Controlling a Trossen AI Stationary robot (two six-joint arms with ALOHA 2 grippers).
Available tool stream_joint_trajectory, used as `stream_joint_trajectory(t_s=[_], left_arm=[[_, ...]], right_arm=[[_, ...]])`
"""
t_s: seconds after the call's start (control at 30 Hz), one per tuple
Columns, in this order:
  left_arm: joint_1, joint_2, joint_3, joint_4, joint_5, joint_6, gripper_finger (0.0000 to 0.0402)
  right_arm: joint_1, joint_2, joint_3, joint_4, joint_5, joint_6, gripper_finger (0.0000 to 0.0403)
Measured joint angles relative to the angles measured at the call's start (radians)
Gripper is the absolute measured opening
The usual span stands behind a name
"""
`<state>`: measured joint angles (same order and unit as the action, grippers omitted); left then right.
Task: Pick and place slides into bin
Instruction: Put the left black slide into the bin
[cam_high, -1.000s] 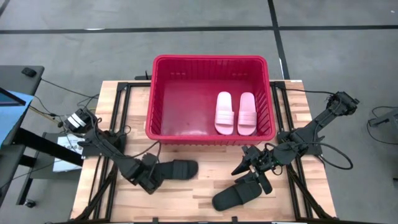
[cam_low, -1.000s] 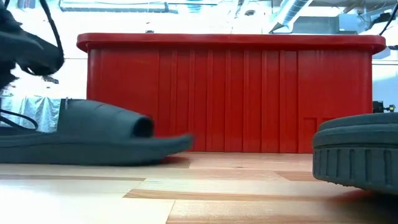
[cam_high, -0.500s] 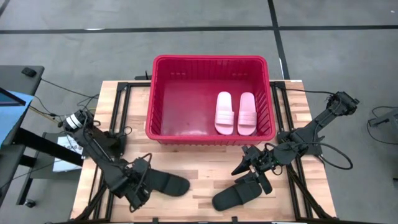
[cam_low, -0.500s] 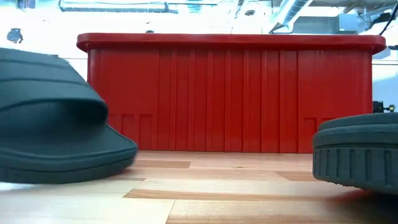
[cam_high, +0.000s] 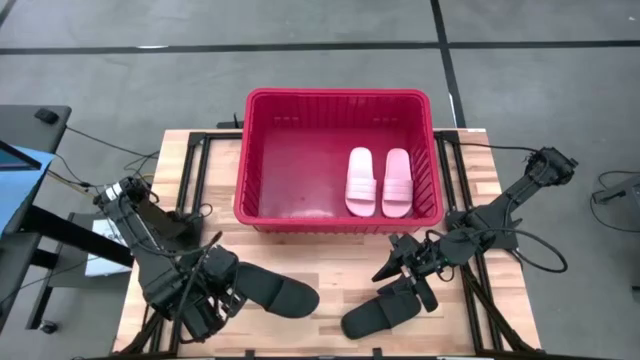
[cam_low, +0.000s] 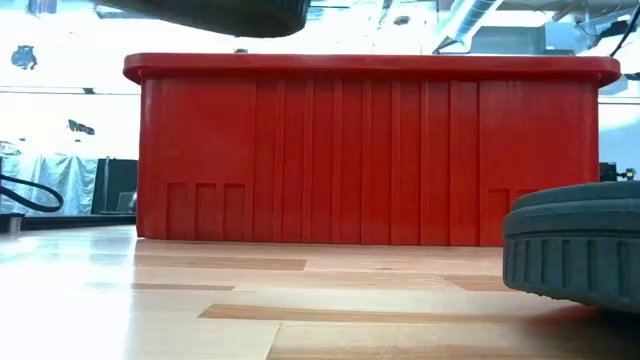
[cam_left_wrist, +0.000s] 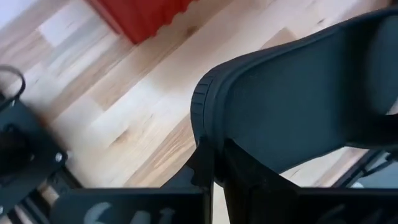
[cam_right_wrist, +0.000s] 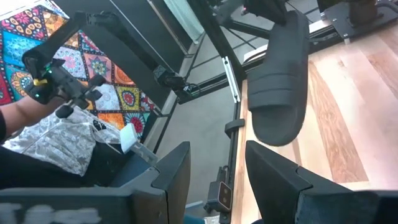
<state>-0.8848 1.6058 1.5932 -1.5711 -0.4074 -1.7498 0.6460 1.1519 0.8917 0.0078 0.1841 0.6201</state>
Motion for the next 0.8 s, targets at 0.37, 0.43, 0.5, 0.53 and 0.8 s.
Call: stream_joint_trajectory(t_s=[0.37,0.43,0.5,0.53,0.8], left_arm=[[0.052,-0.009,0.110,-0.001,-0.132,0.305,0.0000],[0.077,-0.009,0.143,-0.001,-0.151,0.392,0.0000],[0.102,-0.017,0.176,0.002,-0.180,0.481,0.0000],[0.116,-0.026,0.193,0.000,-0.191,0.526,0.0000],[0.229,-0.153,0.297,-0.001,-0.273,0.877,0.0000]], right_arm=[[0.000,0.000,0.000,0.000,0.000,0.000,0.0145],[0.000,0.000,0.000,0.000,0.000,0.000,0.0145],[0.000,0.000,0.000,0.000,0.000,0.000,0.0145],[0.000,0.000,0.000,0.000,0.000,0.000,0.0145],[0.000,0.000,0.000,0.000,0.000,0.000,0.0145]])
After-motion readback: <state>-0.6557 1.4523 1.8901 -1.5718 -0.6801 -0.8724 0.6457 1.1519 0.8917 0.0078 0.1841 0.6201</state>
